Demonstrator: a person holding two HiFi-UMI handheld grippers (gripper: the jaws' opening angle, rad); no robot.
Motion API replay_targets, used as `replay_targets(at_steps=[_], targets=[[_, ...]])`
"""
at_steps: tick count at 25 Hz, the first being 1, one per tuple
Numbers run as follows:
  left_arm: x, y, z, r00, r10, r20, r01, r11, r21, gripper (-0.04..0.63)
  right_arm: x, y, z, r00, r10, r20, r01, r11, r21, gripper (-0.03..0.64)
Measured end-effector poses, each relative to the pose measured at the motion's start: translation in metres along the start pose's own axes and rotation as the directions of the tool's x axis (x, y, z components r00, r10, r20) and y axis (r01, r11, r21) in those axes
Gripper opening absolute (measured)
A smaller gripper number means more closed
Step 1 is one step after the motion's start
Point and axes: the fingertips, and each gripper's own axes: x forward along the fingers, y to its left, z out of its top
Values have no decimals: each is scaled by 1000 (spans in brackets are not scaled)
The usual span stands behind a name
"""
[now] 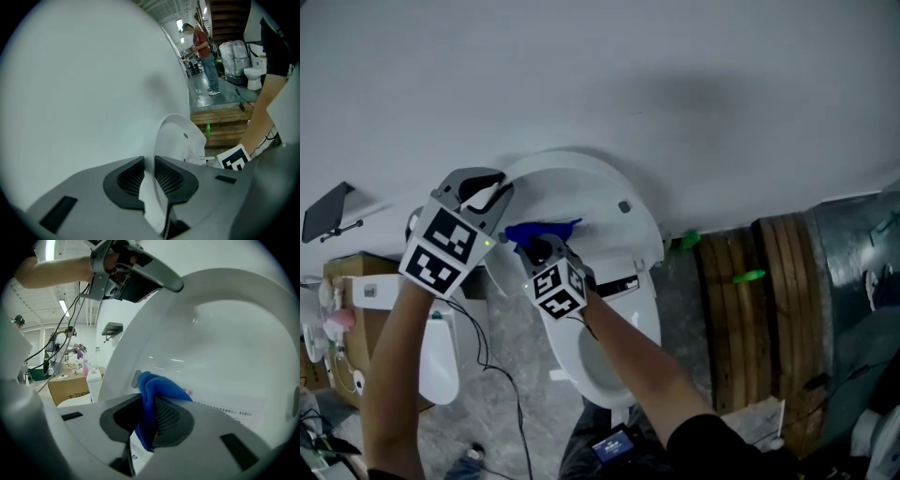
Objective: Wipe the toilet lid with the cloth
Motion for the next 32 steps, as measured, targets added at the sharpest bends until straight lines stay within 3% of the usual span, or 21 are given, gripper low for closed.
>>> replay_targets(at_steps=[21,32], targets=[[1,3,1,995,55,89,-53,998,-29,67,66,80,-99,976,162,-144,-162,987,8,69],[1,4,3,989,79,127,-71,995,-67,67,68,75,-171,955,153,-255,-150,988,33,69]])
